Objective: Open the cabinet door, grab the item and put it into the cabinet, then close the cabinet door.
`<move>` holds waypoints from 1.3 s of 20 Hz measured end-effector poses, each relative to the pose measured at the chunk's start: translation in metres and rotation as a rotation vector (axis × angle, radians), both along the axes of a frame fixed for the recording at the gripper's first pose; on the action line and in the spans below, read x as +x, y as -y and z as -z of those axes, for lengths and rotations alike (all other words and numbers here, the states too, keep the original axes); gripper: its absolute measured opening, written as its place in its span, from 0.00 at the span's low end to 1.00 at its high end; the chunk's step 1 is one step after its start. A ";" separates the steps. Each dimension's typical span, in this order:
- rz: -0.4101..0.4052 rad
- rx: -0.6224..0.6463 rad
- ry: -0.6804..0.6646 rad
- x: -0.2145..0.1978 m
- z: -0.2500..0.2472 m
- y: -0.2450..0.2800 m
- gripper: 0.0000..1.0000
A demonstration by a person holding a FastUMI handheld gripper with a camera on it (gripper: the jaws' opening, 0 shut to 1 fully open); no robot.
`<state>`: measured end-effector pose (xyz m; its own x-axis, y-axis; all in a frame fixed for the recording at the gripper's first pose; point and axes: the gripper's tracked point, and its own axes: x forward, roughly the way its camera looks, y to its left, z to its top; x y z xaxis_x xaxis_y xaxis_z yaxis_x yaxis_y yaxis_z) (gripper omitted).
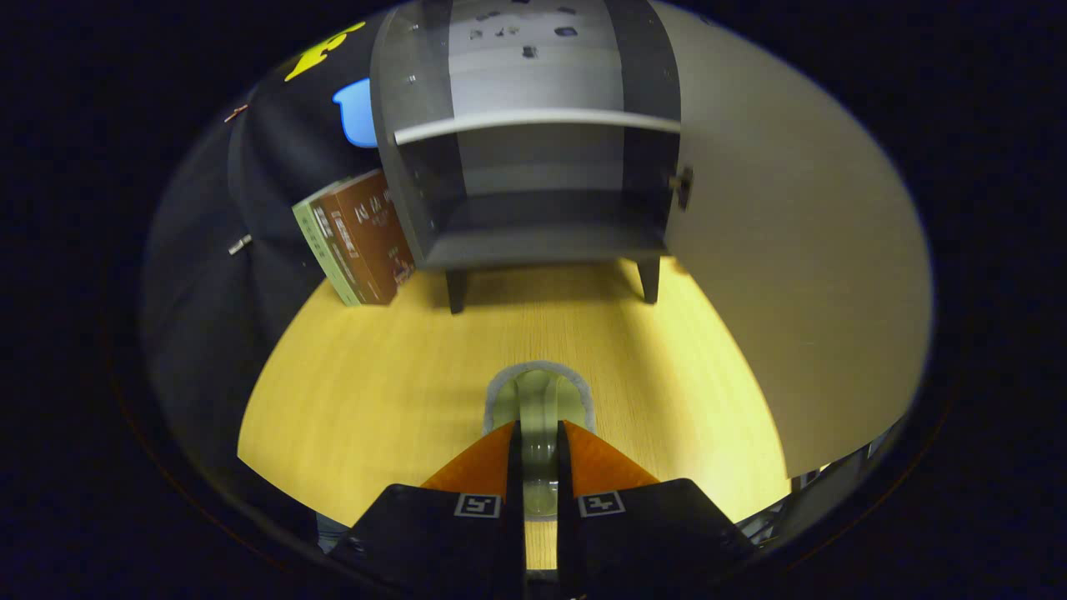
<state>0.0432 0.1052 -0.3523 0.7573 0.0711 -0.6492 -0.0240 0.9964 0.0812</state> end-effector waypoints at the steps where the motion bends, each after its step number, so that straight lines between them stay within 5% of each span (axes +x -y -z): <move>1: 0.001 0.002 0.033 0.008 -0.027 0.002 0.19; 11: -0.012 0.027 0.227 0.094 -0.214 0.004 0.19; 20: -0.007 0.030 0.298 0.181 -0.270 -0.004 0.19; 26: 0.010 0.038 0.252 0.253 -0.245 -0.017 0.19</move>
